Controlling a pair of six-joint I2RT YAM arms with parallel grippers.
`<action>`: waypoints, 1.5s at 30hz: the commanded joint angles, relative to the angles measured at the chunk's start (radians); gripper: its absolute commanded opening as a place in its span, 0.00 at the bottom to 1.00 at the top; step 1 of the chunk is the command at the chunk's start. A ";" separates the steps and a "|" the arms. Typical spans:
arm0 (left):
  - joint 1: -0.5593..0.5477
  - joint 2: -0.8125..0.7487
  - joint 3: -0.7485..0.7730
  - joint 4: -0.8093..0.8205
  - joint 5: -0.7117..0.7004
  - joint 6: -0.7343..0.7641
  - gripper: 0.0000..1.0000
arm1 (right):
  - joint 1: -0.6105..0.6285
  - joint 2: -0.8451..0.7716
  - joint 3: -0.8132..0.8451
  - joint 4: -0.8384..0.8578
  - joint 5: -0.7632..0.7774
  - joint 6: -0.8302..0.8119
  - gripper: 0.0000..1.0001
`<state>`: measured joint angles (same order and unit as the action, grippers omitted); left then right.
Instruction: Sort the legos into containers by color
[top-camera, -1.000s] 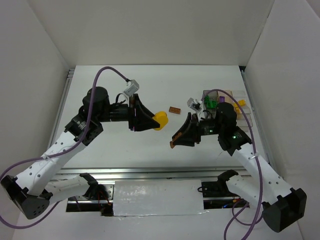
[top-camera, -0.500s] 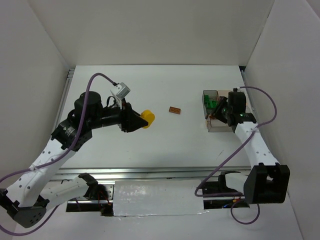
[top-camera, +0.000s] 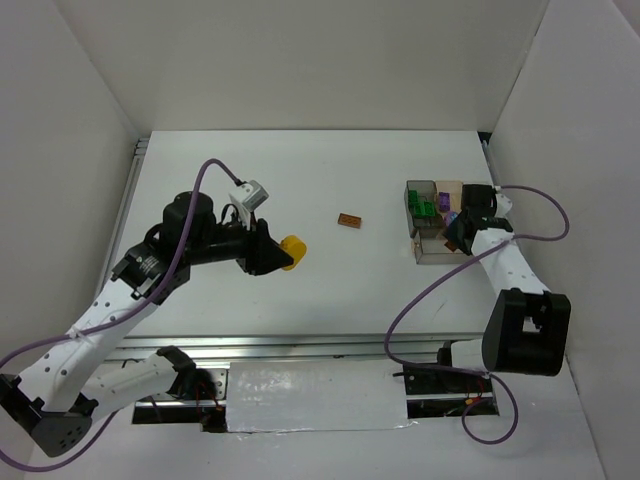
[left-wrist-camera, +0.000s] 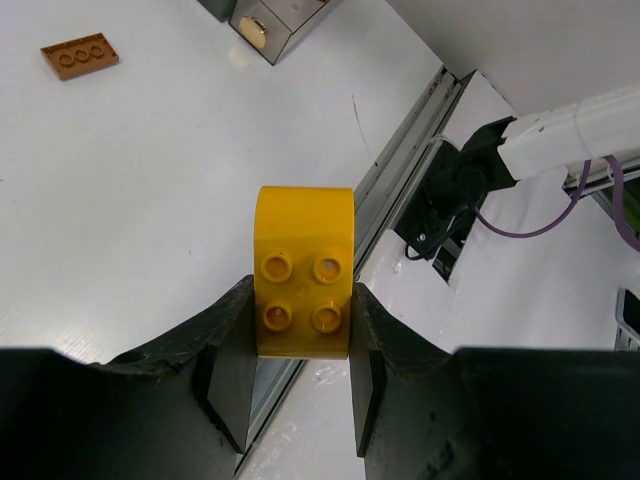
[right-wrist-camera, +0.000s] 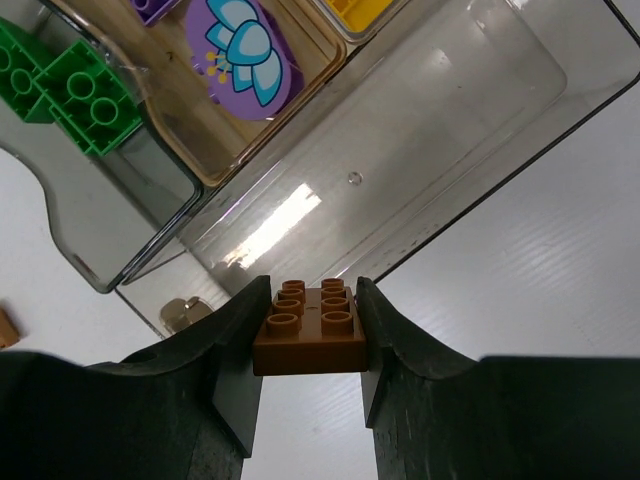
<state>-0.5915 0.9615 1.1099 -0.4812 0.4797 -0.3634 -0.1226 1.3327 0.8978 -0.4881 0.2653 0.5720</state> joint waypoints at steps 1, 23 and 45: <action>0.004 -0.036 0.007 0.027 0.016 0.032 0.00 | -0.005 0.013 0.041 0.022 0.045 0.023 0.05; 0.002 -0.044 -0.010 0.036 0.048 0.041 0.00 | -0.005 0.092 0.062 0.068 -0.049 0.011 0.74; 0.005 -0.080 -0.048 0.291 0.474 -0.014 0.00 | 0.563 -0.481 -0.164 0.654 -1.109 0.130 0.89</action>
<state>-0.5903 0.9024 1.0725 -0.3099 0.8097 -0.3523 0.3344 0.9409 0.7715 -0.1284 -0.6170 0.6060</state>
